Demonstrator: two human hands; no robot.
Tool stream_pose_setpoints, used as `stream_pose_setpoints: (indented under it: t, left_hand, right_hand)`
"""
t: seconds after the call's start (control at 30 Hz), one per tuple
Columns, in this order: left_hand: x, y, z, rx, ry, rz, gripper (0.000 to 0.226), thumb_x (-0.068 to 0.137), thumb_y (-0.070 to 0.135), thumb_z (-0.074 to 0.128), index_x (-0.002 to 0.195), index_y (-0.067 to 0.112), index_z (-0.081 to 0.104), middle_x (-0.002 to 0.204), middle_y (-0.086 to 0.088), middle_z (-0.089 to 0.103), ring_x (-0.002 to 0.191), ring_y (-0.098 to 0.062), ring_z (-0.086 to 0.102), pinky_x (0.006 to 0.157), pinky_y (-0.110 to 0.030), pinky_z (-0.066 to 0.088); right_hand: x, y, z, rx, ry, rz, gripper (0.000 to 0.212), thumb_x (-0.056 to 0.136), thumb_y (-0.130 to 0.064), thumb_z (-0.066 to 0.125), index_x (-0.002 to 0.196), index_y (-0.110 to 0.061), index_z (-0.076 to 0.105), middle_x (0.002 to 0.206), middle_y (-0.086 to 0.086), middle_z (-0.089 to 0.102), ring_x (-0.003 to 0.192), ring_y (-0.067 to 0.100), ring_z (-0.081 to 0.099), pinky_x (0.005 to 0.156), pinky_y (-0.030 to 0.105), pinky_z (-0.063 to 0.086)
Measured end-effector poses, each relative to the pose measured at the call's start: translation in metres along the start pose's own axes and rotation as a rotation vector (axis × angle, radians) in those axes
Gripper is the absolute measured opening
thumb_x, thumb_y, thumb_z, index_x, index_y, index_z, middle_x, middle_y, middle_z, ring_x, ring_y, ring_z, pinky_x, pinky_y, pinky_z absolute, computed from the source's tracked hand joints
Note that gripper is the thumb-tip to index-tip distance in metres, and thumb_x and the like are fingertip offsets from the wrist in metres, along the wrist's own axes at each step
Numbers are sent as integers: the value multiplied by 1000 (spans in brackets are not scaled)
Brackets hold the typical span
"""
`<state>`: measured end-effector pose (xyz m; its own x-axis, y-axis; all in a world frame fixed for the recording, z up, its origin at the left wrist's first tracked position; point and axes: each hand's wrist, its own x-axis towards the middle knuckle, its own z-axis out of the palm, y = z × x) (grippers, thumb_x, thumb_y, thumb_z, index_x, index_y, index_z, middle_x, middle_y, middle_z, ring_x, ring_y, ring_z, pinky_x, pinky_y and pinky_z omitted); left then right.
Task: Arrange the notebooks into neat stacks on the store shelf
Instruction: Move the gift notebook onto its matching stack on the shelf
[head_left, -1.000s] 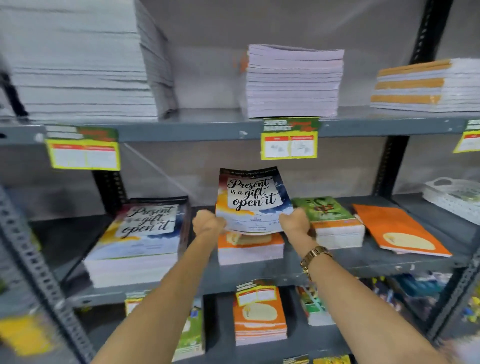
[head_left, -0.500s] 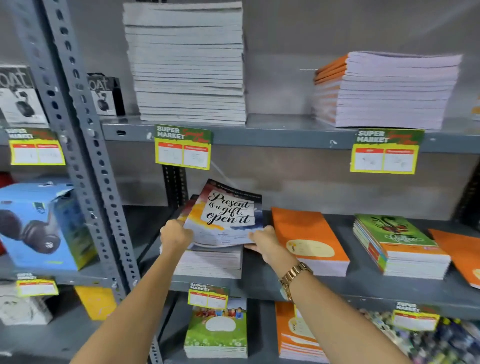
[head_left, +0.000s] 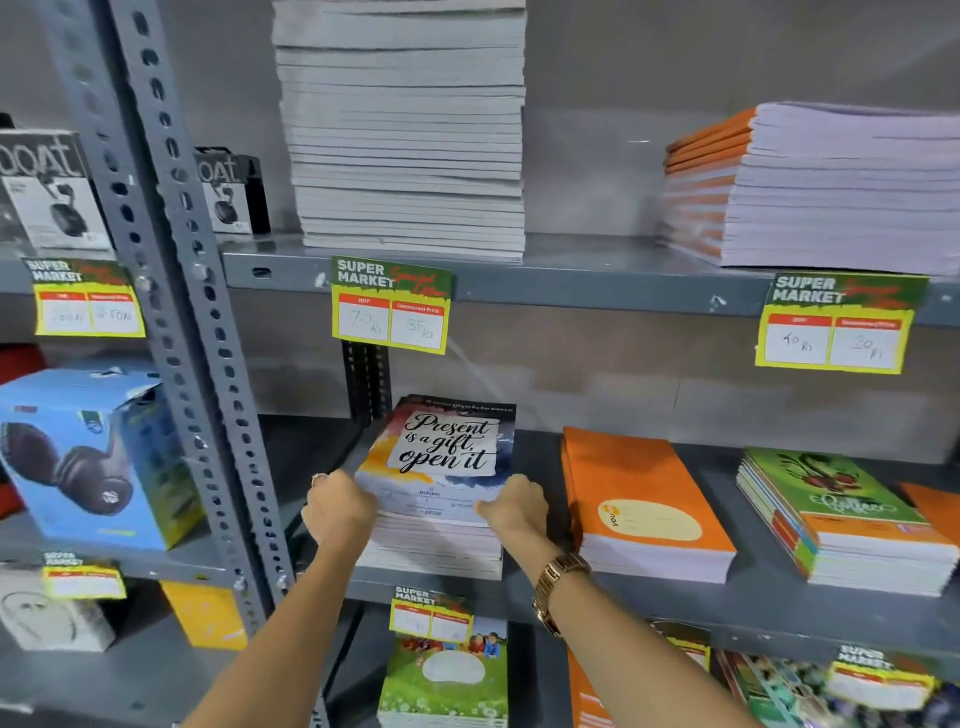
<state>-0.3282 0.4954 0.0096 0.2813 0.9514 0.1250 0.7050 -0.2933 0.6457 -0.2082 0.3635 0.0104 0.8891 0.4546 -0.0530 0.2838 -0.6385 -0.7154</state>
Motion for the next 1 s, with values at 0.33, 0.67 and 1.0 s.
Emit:
stream_pose_setpoints:
  t: [0.33,0.67,1.0]
  left_hand:
    - [-32,49,12,95,86,227,31,83,-4,52,113,1,58,123,-20,55,118,-37,46,98,-48,37]
    - [-109,160,77,-103,16,566,23,86,0,51,104,-1,64,110,-24,63,101,-41,58,85,-49,48]
    - [-222,292,181,-277,-259,744,24,91,5,48,110,2,63,113,-23,61,102,-39,58,87,-40,46]
  right_hand:
    - [-4,25,-36,-224,281,-318,41,91,-24,59,128,-10,51,134,10,50,122,26,49,97,32,47]
    - [16,125,-152,-439,540,-297,27,89,-19,59,116,-12,61,120,11,62,111,32,55,91,43,44]
    - [32,286,-294,-531,613,26,24,76,-6,70,100,-5,68,100,19,68,92,39,62,76,44,50]
